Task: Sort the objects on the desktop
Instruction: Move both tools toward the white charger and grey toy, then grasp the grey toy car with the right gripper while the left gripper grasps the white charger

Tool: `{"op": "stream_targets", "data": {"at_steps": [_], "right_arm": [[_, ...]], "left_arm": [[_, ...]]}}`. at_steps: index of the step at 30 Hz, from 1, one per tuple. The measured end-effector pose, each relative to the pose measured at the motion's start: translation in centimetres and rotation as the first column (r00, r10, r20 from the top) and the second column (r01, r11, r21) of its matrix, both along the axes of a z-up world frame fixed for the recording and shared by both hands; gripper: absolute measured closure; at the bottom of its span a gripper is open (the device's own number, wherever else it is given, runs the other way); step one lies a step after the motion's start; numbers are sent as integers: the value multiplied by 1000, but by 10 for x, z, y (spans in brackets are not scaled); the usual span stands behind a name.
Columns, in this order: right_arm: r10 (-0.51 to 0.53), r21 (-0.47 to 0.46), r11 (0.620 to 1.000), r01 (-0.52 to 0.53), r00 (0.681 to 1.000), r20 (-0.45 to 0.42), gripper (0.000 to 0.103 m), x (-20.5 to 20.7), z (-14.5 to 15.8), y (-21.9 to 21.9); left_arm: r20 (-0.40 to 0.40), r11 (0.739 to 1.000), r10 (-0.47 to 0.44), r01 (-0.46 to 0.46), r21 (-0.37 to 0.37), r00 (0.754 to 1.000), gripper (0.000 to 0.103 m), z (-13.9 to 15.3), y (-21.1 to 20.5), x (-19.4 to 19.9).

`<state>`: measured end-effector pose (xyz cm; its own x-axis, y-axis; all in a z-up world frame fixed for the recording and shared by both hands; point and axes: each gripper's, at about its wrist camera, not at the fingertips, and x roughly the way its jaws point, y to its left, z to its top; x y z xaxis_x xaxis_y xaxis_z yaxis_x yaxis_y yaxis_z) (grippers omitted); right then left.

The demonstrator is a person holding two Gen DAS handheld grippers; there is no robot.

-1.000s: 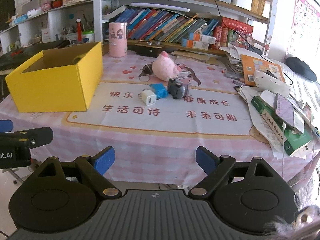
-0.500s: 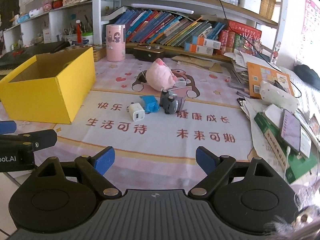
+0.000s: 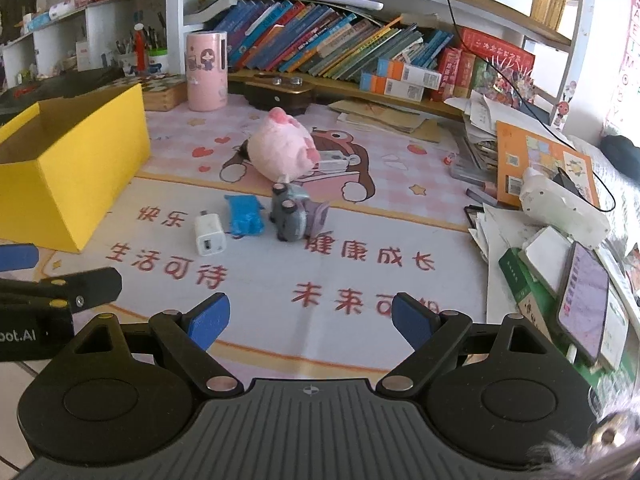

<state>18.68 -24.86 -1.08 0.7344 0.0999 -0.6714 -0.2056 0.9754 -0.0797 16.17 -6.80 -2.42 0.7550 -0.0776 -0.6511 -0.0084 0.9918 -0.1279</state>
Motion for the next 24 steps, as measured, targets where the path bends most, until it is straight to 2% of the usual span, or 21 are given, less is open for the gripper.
{"op": "stream_targets", "data": {"at_steps": [7,14,20,24], "right_arm": [[38,13,999,-38,999,-17,15,30,-4,-17],[114,43,993,-113,993,-24,18,61,-8,-24],[148,55,988,-147,989,-15,18,92,-14,-28],[167,60,984,-165,986,-18,18,112,-20,-29]], "left_arm": [[-31,999,-6,7,32,999,5,-3,-23,20],[-59,997,55,-51,57,997,5,-8,-33,40],[-67,993,69,-61,106,995,5,-16,-38,62],[-103,991,89,-77,113,991,5,-24,-39,74]]}}
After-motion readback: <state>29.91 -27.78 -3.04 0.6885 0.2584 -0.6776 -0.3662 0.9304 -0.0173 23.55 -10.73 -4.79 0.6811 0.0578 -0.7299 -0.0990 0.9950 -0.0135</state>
